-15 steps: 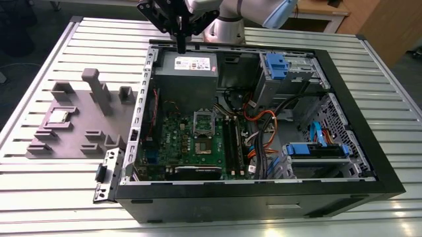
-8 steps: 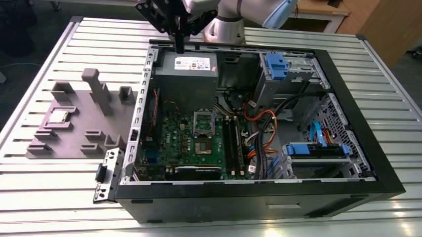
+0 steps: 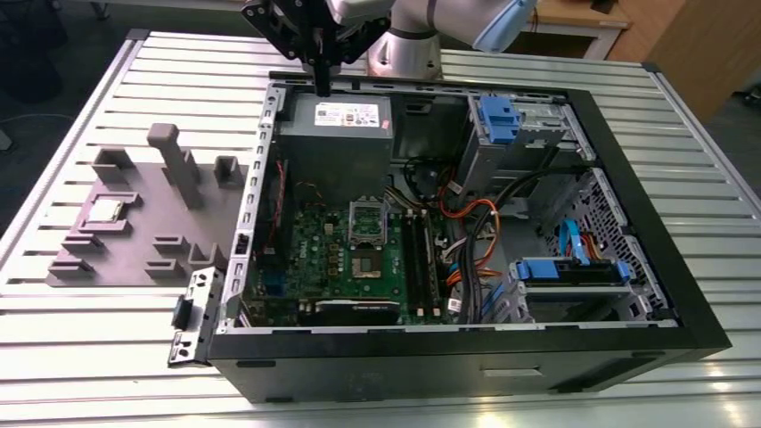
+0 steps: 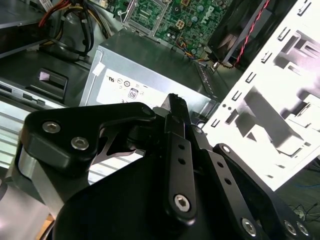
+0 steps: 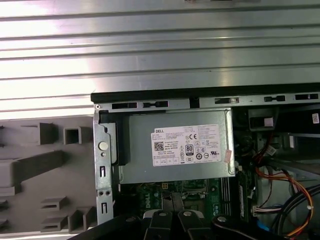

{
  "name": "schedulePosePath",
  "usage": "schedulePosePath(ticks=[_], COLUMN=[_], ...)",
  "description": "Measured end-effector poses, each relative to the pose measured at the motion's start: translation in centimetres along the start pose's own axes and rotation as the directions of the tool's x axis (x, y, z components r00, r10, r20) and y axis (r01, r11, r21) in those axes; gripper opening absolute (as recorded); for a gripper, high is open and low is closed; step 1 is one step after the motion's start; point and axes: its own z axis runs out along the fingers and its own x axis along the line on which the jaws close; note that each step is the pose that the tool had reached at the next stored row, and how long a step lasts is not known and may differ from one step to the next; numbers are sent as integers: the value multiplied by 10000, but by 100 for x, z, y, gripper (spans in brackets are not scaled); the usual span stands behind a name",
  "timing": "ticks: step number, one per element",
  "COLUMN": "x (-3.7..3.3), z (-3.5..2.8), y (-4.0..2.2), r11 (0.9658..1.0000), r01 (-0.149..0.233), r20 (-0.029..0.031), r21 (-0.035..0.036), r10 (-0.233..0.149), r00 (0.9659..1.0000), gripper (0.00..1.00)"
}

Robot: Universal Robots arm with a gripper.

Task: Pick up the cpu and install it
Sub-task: 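Reach for the cpu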

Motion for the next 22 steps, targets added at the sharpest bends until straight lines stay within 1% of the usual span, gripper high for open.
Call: schedulePosePath(ticks=[22], x=[125], z=[-3], y=[-9], r11=[10000], r01=[1], r20=[1], r21=[0], r10=[-1], r00=[10000], gripper=[11])
